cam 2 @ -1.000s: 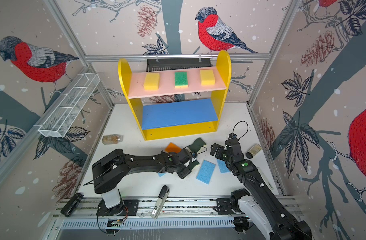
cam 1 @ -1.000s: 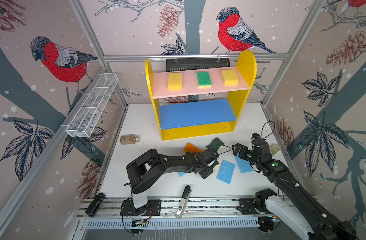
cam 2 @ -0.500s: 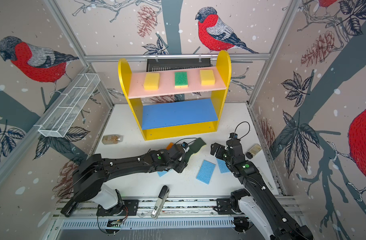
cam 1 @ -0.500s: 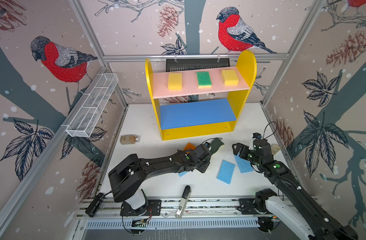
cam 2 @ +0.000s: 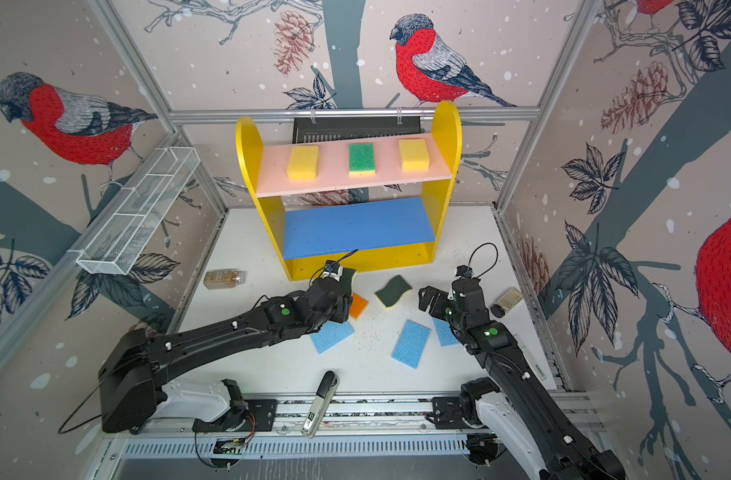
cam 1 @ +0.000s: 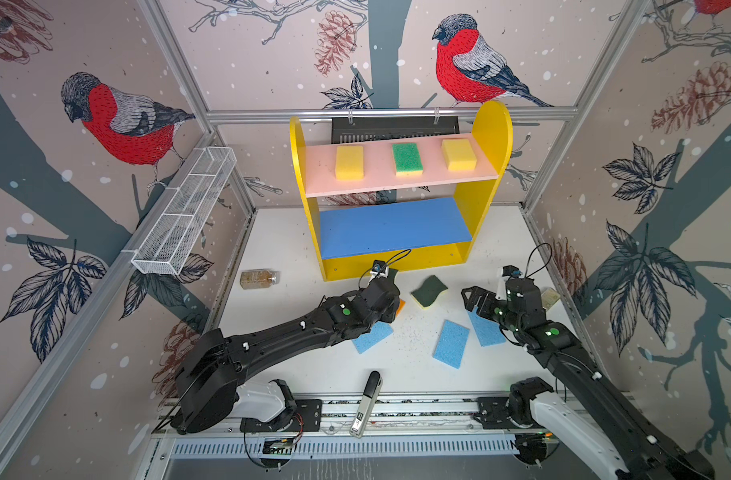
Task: Place and organize the cleaning sponges onto the shelf
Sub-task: 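Close the left gripper on the dark-green scrub sponge and lift it, then carry the green sponge with the left gripper over the blue lower shelf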
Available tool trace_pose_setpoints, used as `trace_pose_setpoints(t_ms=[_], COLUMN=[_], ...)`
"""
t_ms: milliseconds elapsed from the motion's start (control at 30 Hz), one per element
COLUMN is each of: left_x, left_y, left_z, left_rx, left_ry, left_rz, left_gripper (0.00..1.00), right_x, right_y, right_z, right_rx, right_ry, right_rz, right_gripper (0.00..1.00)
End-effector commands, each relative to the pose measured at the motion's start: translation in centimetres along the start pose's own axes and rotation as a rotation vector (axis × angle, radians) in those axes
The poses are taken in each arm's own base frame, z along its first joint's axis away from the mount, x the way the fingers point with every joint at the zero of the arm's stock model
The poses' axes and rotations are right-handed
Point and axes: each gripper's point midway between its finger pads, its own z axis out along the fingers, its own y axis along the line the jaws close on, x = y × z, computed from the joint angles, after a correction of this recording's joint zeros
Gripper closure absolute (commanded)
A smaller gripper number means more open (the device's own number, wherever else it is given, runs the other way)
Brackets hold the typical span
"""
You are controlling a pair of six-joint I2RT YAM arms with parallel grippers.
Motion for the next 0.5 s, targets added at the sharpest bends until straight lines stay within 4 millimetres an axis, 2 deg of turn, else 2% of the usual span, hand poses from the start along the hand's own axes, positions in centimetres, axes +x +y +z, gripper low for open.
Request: trace_pose_setpoints(t_ms=[0, 167, 467], left_x=[-2.5, -5.0, -7.2], left_y=[1.3, 2.7, 6.1], left_z=[-0.7, -0.8, 0.2], left_rx=[-0.072, -0.154, -0.212], left_ry=[-0.090, -0.121, -0.136], left_rz=[-0.023, -0.006, -0.016], left_gripper=[0.39, 0.39, 0.40], right_x=[-0.7, -1.1, -1.1], right_y=[0.8, 1.2, 1.2], right_z=[-0.1, -0.2, -0.1], right_rx=[-0.034, -0.045, -0.035], right_ry=[-0.021, -0.028, -0.013], right_rz=[-0.026, -0.033, -0.044], right_gripper=[0.00, 0.00, 0.00])
